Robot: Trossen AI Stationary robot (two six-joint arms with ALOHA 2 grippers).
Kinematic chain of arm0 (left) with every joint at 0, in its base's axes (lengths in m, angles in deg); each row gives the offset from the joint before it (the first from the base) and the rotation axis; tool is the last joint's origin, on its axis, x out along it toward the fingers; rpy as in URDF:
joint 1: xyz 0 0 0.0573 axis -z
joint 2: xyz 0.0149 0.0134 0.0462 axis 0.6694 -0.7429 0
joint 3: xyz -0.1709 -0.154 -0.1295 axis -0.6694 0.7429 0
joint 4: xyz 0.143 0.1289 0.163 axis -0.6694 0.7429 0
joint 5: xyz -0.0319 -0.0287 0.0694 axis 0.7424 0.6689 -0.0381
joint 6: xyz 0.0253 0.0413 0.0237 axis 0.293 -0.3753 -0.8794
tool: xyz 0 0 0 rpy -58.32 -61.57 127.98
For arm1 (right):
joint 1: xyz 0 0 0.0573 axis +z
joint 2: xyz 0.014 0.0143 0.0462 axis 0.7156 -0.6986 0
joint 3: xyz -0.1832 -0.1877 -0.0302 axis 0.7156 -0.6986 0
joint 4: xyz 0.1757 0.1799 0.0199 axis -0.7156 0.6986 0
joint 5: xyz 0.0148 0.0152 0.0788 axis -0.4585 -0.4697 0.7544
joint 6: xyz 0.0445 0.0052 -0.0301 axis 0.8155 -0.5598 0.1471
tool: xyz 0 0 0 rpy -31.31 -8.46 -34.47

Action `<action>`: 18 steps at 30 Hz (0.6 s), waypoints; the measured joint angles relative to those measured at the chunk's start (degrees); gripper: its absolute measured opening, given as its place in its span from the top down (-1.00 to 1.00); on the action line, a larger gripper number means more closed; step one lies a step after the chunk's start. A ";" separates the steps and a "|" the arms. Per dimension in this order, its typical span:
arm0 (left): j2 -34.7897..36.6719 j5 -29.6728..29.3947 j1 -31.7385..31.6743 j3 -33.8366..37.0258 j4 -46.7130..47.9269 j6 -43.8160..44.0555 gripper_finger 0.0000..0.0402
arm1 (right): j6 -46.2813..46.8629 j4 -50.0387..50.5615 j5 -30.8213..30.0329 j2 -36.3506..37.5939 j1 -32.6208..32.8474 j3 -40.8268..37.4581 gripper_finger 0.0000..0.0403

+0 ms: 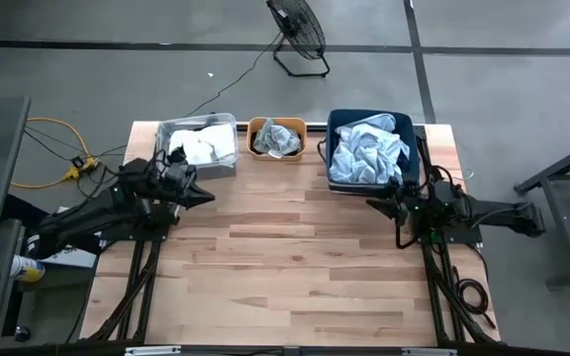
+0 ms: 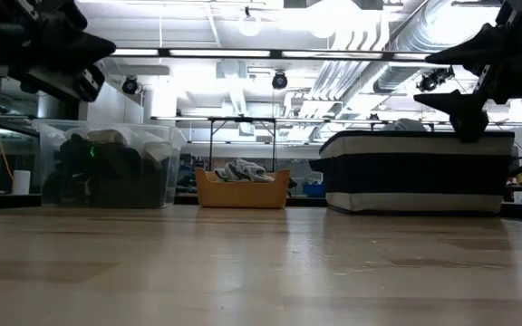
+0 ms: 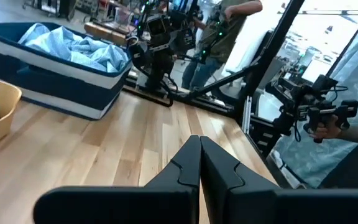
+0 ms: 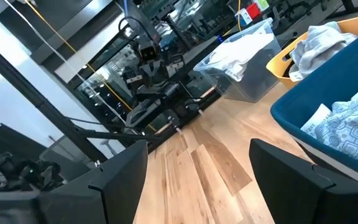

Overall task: Pick & Place Cloths
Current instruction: Return to Home Position

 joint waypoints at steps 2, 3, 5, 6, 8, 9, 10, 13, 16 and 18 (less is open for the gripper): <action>0.51 0.01 0.00 2.57 -4.00 0.28 1.00 | 0.10 0.18 1.11 0.00 -1.14 0.00 -0.36; 0.62 -0.04 0.00 3.85 -6.28 0.70 1.00 | 0.17 0.31 1.75 0.00 -1.63 0.00 -0.36; 0.67 -0.01 0.00 5.98 -10.43 1.34 1.00 | 0.21 0.52 3.03 0.00 -2.60 0.00 -0.36; 0.67 0.00 0.00 6.91 -12.31 1.59 1.00 | 0.23 0.58 3.46 0.00 -3.00 0.00 -0.36; 0.67 0.00 0.00 8.78 -14.78 2.24 1.00 | 0.38 0.75 4.04 0.00 -3.72 0.00 -0.36; 0.67 -0.02 0.00 9.59 -15.79 2.43 1.00 | 0.50 0.75 4.13 0.00 -4.02 0.00 -0.36; 0.63 -0.01 0.00 10.42 -16.89 2.72 1.00 | 0.56 0.77 4.23 0.00 -4.28 0.00 -0.36; 0.66 -0.42 0.63 11.47 -19.43 3.33 1.00 | 0.67 0.88 4.25 -0.01 -4.86 -0.02 -0.36; 0.65 -2.61 3.62 11.65 -18.44 2.42 1.00 | 0.71 0.92 4.25 -0.02 -5.15 -0.02 -0.36; 0.61 -5.87 6.65 11.69 -18.44 1.63 1.00 | 0.72 0.94 4.25 -0.02 -5.26 -0.02 -0.36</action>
